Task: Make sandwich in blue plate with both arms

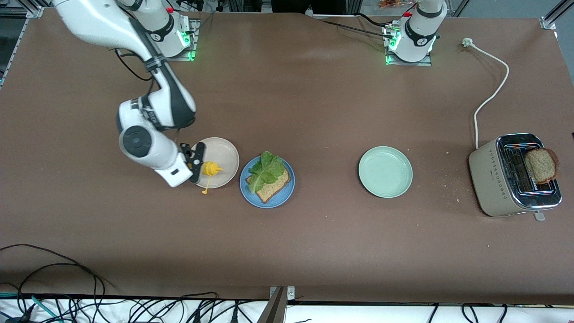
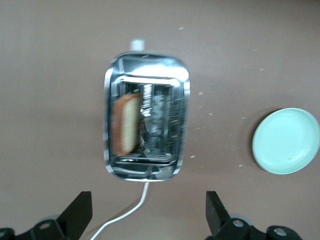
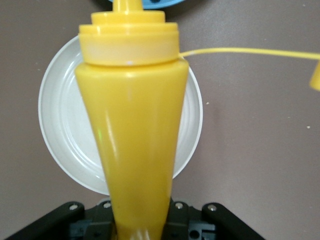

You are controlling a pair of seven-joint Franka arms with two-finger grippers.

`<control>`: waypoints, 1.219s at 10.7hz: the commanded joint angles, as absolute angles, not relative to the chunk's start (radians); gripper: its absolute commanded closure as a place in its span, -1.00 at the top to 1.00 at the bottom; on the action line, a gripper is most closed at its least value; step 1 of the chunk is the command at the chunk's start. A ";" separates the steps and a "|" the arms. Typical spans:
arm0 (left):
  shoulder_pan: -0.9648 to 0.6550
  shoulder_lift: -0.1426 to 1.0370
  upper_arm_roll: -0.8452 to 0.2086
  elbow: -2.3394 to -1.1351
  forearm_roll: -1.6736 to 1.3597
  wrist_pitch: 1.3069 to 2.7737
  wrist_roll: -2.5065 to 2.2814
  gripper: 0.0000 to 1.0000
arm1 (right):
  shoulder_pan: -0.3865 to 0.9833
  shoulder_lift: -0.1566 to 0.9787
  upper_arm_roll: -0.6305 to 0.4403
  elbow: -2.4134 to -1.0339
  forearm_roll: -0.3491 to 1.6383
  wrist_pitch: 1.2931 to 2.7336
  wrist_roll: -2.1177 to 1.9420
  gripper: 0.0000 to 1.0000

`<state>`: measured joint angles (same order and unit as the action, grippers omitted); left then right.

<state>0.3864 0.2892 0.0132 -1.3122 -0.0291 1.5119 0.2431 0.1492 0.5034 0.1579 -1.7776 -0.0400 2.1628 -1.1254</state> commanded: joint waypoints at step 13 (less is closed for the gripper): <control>0.482 0.515 -0.015 -1.387 -0.020 1.655 0.158 1.00 | -0.517 0.869 0.400 -1.632 0.586 1.675 -2.360 -1.00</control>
